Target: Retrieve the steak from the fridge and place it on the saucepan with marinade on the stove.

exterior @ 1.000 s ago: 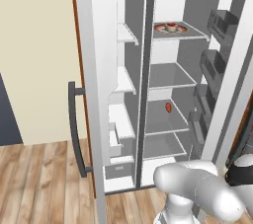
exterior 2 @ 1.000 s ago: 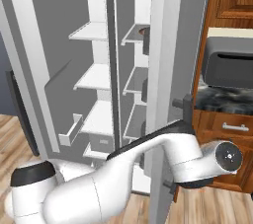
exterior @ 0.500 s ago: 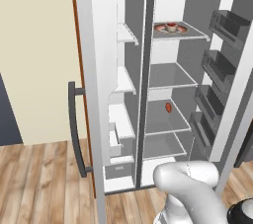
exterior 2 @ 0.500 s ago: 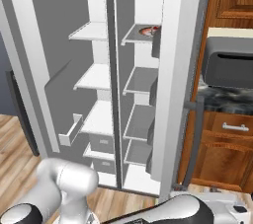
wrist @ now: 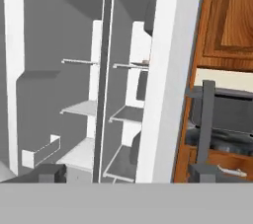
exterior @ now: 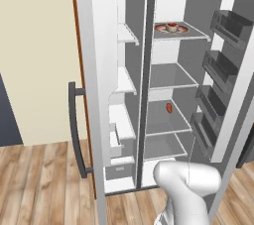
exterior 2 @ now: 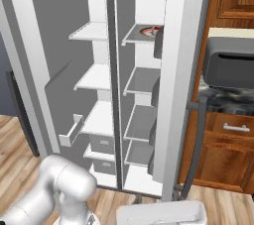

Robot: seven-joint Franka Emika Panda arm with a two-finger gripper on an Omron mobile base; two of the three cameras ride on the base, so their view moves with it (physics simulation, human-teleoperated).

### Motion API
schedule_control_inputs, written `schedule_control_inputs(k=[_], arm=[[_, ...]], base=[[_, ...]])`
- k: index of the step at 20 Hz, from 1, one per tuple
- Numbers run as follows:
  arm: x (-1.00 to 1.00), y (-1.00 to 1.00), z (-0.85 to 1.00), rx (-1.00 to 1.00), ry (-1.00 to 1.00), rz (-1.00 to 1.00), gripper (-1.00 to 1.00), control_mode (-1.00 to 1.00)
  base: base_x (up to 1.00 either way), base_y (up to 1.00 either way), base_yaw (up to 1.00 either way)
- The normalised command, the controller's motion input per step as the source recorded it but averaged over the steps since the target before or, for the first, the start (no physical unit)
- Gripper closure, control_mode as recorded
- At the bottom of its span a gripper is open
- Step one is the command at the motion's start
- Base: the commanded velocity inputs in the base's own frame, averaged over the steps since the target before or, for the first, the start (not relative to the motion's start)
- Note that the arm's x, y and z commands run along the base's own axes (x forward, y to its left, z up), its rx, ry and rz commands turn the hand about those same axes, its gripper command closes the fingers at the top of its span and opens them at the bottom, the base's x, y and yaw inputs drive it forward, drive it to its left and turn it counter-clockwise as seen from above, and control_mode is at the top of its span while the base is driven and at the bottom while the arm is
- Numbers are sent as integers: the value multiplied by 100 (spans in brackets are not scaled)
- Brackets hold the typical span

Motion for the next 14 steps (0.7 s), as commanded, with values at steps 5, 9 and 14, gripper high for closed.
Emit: schedule_control_inputs(k=[5,9,14], arm=[[-40,100,75,-14,0,0,-100,-100],[-20,100,57,-13,-1,0,-100,-100],[-15,100,23,-9,-12,0,-100,-100]], base=[[0,0,0],[0,0,0],[0,0,0]])
